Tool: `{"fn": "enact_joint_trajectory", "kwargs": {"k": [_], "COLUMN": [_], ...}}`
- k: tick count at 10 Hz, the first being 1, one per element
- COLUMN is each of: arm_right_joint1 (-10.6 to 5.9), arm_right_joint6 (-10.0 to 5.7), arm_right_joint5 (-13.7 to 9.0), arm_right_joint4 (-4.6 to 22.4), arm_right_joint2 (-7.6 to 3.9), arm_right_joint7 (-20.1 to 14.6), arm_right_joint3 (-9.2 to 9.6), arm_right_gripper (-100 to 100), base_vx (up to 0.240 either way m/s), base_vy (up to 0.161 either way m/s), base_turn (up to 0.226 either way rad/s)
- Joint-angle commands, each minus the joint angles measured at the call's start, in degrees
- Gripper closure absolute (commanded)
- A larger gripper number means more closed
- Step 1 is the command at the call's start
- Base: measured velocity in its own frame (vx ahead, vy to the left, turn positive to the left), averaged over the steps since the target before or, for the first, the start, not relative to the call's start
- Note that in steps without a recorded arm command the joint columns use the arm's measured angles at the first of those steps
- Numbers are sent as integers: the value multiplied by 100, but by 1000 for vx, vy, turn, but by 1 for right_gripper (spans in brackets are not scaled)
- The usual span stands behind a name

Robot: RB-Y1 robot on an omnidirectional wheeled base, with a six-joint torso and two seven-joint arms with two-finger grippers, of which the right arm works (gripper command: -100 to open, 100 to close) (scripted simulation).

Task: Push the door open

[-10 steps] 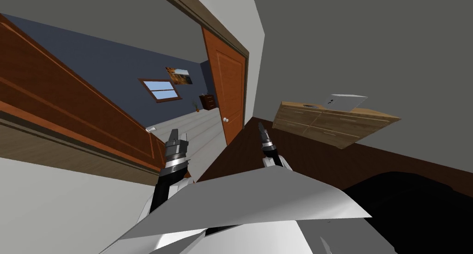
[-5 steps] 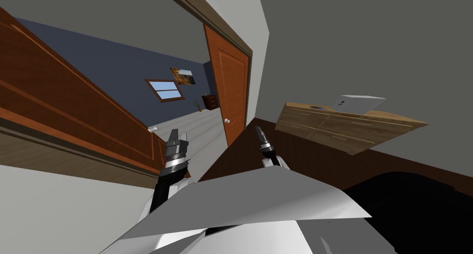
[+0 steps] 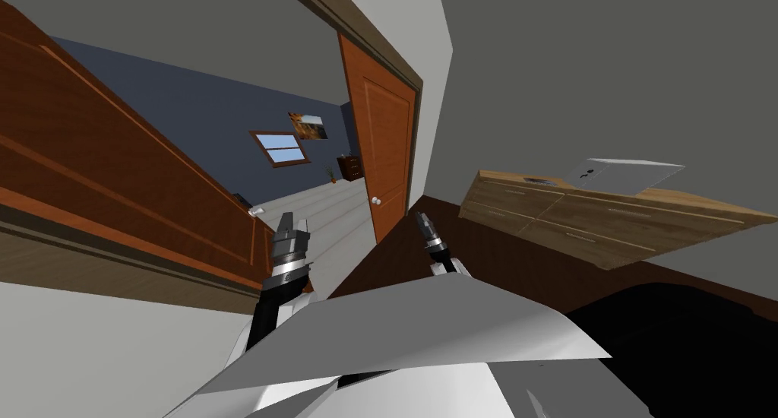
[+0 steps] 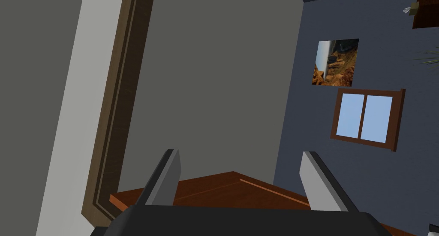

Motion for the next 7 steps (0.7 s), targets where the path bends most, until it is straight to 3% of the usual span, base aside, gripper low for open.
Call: {"fn": "enact_joint_trajectory", "kwargs": {"k": [1, 7], "arm_right_joint1": [-36, -189], "arm_right_joint6": [7, -145], "arm_right_joint5": [140, 510], "arm_right_joint4": [147, 825], "arm_right_joint2": [3, 18], "arm_right_joint7": [225, 837], "arm_right_joint3": [18, 15], "arm_right_gripper": [-100, -100], "base_vx": [137, 98], "base_vy": [-54, -27], "base_turn": [100, 79]}}
